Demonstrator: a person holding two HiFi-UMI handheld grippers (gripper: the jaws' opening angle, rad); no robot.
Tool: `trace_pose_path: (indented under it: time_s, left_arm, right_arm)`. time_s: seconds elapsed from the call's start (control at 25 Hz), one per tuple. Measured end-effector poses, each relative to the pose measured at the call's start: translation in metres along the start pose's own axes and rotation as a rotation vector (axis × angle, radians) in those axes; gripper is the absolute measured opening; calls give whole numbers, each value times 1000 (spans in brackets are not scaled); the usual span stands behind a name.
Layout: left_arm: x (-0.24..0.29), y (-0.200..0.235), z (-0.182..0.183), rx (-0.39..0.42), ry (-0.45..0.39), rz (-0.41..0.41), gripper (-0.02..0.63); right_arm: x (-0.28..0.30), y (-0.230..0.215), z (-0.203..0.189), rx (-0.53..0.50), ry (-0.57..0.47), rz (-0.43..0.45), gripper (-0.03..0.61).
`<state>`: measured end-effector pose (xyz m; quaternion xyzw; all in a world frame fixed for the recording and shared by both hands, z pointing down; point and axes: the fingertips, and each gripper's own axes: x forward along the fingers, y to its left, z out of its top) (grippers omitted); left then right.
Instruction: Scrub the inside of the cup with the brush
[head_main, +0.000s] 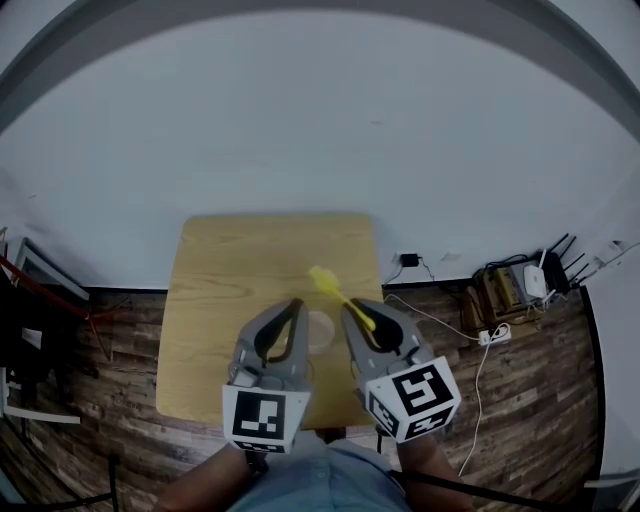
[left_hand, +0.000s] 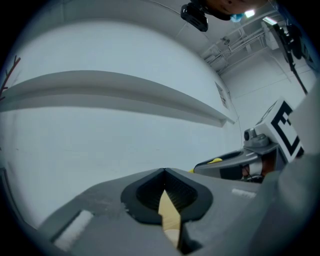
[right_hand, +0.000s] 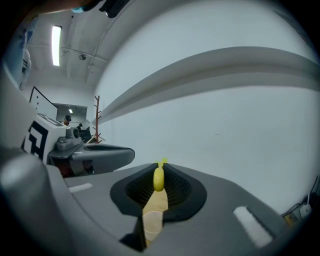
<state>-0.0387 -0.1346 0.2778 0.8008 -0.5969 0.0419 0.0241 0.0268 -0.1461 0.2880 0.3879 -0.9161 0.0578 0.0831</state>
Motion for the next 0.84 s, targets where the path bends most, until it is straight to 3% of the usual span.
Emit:
trace_pose_path:
  time_s: [0.84]
  left_arm:
    - [-4, -19, -10, 6, 15, -39, 20]
  right_arm:
    - [-10, -1, -12, 17, 12, -14, 40]
